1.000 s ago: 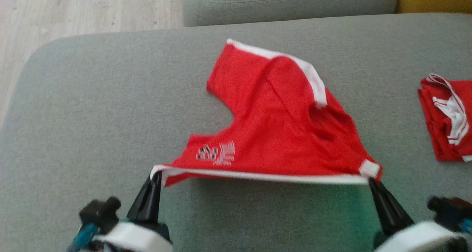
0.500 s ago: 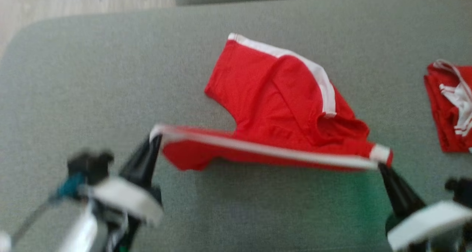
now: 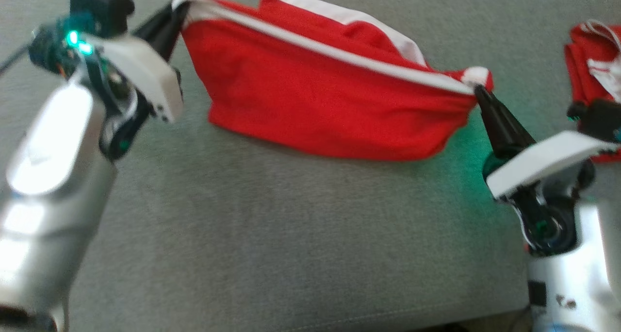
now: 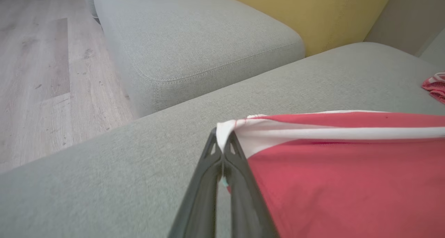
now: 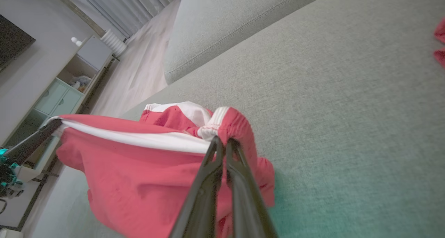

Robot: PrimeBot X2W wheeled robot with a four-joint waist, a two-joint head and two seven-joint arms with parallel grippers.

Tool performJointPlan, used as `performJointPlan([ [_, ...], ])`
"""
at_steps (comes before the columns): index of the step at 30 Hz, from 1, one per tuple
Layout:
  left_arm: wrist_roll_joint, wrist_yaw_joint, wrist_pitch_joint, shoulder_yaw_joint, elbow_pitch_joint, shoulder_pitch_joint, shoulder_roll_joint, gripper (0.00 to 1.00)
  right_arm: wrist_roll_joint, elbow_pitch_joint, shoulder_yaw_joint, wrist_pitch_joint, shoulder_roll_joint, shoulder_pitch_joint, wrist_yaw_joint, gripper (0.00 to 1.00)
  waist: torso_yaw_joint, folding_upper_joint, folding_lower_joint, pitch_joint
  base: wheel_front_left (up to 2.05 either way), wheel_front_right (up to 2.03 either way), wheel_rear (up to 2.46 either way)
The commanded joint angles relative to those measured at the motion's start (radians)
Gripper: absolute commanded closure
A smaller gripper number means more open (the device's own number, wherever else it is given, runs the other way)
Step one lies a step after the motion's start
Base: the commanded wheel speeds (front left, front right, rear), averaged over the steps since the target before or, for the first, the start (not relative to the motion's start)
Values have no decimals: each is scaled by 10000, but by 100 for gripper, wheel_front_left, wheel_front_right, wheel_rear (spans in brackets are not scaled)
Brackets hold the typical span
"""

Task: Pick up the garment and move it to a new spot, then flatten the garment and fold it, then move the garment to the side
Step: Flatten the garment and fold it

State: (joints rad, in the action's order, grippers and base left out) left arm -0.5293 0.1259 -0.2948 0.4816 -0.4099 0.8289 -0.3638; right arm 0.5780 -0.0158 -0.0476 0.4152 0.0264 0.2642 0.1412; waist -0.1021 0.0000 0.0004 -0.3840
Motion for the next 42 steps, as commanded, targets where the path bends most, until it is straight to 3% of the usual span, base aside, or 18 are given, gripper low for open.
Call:
performJointPlan([
  [1, 77, 14, 70, -194, -490, 1063, -538, 100, 217, -109, 156, -296, 239, 368, -105, 100, -505, 0, -4, -462, 0, 0, 0],
  [10, -417, 44, 1097, 986, -3025, 2789, -338, 100, 837, -1208, 1053, -1192, 239, 1275, -105, 100, -1329, 0, -4, -878, 0, 0, 0],
  [11, -576, 45, 1110, 1106, -3327, 2862, -283, 100, 986, -1264, 1233, -1284, 239, 1333, -105, 90, -1408, 0, -4, -905, 0, 0, 0],
  [12, -764, 45, 1156, 1235, -3551, 2928, -231, 100, 1175, -1296, 1418, -1376, 239, 1377, -105, 37, -1481, 0, -4, -938, 0, 0, 0],
  [13, -999, 45, 1273, 1277, -3758, 2989, -181, 92, 1321, -1319, 1588, -1459, 239, 1408, -105, 0, -1544, 0, -4, -968, 0, 0, 0],
  [14, -1226, 46, 1378, 1315, -3948, 3042, -130, 38, 1388, -1333, 1719, -1540, 239, 1428, -105, 0, -1587, 0, -4, -1000, 0, 0, 0],
  [15, -1426, 46, 1474, 1394, -4090, 3078, -83, 0, 1398, -1312, 1824, -1652, 239, 1439, -105, 0, -1609, 0, -4, -1019, 0, 0, 0],
  [20, -2091, 46, 2404, 1596, -4476, 3204, 33, 0, 1275, -925, 2091, -2111, 239, 1143, -105, 0, -1453, 0, -4, -1049, 0, 0, 0],
  [23, -2256, 27, 3154, 1453, -4766, 3131, 93, 0, 554, -503, 1971, -2523, 239, 819, -105, 0, -1221, 0, -4, -967, 0, 0, 0],
  [28, -2273, -654, 4705, 1065, -4806, 2573, 117, 0, -1300, 526, 1381, -3719, 239, 223, -105, 0, -753, 0, -4, -647, 0, 0, 0],
  [34, -1638, -2305, 5528, 690, -3247, 1122, -143, 0, -3379, 1653, 780, -4780, 404, -460, -105, 0, -84, 0, -4, -59, 0, 0, 0],
  [41, -409, -4492, 5562, 15, 637, -1928, -806, 0, -4289, 2307, 341, -4754, 442, -1358, -105, 0, 487, 0, -4, 682, 0, 0, 0],
  [42, -281, -4995, 5563, -74, 1500, -2844, -1000, 0, -4294, 2445, 315, -4604, 412, -1682, -105, 0, 558, 0, -4, 883, 0, 0, 0],
])
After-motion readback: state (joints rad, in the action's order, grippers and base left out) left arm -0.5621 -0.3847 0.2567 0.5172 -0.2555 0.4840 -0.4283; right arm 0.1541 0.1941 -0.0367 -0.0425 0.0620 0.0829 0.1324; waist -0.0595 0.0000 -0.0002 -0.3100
